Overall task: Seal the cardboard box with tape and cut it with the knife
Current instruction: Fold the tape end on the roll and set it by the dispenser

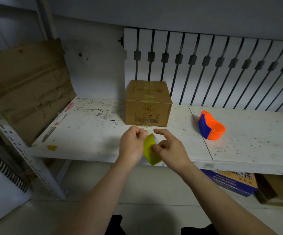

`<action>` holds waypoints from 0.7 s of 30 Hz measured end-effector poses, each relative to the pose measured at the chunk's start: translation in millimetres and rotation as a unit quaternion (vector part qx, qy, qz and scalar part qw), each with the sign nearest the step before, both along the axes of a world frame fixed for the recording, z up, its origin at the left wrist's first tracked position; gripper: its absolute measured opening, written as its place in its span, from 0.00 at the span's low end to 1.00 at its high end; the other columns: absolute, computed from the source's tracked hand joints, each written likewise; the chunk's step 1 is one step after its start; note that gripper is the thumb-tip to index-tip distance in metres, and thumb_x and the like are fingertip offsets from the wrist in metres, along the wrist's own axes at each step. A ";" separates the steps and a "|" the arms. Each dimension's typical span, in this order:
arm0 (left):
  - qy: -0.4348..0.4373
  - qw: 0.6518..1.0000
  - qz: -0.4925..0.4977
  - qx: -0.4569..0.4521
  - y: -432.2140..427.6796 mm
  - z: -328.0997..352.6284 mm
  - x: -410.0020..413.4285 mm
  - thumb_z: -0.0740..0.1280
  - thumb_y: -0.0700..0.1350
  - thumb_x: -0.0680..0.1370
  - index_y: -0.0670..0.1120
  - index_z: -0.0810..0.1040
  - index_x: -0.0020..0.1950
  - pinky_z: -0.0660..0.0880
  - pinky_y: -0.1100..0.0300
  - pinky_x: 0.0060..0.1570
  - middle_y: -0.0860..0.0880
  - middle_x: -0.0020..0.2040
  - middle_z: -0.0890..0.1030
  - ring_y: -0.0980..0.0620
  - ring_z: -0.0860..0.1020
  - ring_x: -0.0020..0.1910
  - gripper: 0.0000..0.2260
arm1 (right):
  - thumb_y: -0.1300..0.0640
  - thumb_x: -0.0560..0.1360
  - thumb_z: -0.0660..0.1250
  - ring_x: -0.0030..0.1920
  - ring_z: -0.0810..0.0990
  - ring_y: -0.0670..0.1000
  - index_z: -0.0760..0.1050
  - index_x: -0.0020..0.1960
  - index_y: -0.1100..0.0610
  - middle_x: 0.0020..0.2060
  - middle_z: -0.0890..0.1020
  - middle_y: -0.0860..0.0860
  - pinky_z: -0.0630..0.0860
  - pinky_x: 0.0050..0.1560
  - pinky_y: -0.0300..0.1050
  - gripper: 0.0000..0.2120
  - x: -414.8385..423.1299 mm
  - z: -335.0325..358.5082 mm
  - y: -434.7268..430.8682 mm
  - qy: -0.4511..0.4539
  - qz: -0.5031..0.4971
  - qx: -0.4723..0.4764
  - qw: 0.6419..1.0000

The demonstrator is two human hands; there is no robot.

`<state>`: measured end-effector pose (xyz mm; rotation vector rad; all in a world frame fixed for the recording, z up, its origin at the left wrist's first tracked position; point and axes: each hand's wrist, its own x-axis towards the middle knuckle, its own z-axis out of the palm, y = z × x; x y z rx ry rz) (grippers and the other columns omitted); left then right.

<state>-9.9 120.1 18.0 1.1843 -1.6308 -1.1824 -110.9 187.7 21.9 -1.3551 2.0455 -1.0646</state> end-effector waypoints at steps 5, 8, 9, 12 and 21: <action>-0.057 0.998 -0.001 -0.031 5.5 0.1 -1.5 0.61 0.42 0.77 0.47 0.73 0.43 0.75 0.49 0.54 0.43 0.50 0.82 0.44 0.78 0.51 0.04 | 0.61 0.74 0.62 0.41 0.75 0.51 0.76 0.58 0.50 0.39 0.78 0.53 0.70 0.43 0.42 0.15 8.8 6.8 -6.0 -0.062 -0.007 -0.003 0.998; -0.028 0.999 0.003 -0.021 3.6 0.3 0.6 0.63 0.42 0.76 0.49 0.74 0.40 0.75 0.45 0.56 0.42 0.52 0.80 0.44 0.79 0.51 0.05 | 0.61 0.75 0.62 0.47 0.75 0.50 0.76 0.58 0.53 0.46 0.77 0.50 0.70 0.47 0.43 0.14 12.2 8.5 -7.5 -0.075 -0.021 -0.004 0.997; -0.010 1.000 0.005 -0.012 3.4 0.5 1.9 0.64 0.42 0.75 0.51 0.74 0.38 0.76 0.44 0.56 0.42 0.52 0.79 0.44 0.79 0.51 0.07 | 0.61 0.75 0.62 0.47 0.75 0.50 0.76 0.58 0.54 0.46 0.77 0.49 0.70 0.47 0.43 0.13 12.9 8.5 -7.4 -0.076 -0.022 -0.009 0.997; 0.038 0.999 0.016 0.006 4.5 1.3 5.2 0.66 0.40 0.73 0.53 0.75 0.33 0.78 0.50 0.49 0.45 0.44 0.80 0.49 0.78 0.43 0.11 | 0.61 0.74 0.62 0.47 0.75 0.48 0.77 0.57 0.53 0.46 0.78 0.48 0.73 0.48 0.44 0.13 14.5 6.9 -7.3 -0.072 -0.031 -0.020 0.997; 0.076 0.997 0.027 -0.010 7.0 -2.0 10.1 0.66 0.37 0.74 0.46 0.81 0.53 0.73 0.76 0.38 0.54 0.36 0.81 0.54 0.79 0.39 0.10 | 0.63 0.74 0.63 0.43 0.75 0.47 0.78 0.57 0.53 0.44 0.79 0.50 0.71 0.45 0.41 0.14 10.0 1.8 -6.0 -0.119 -0.063 -0.028 0.991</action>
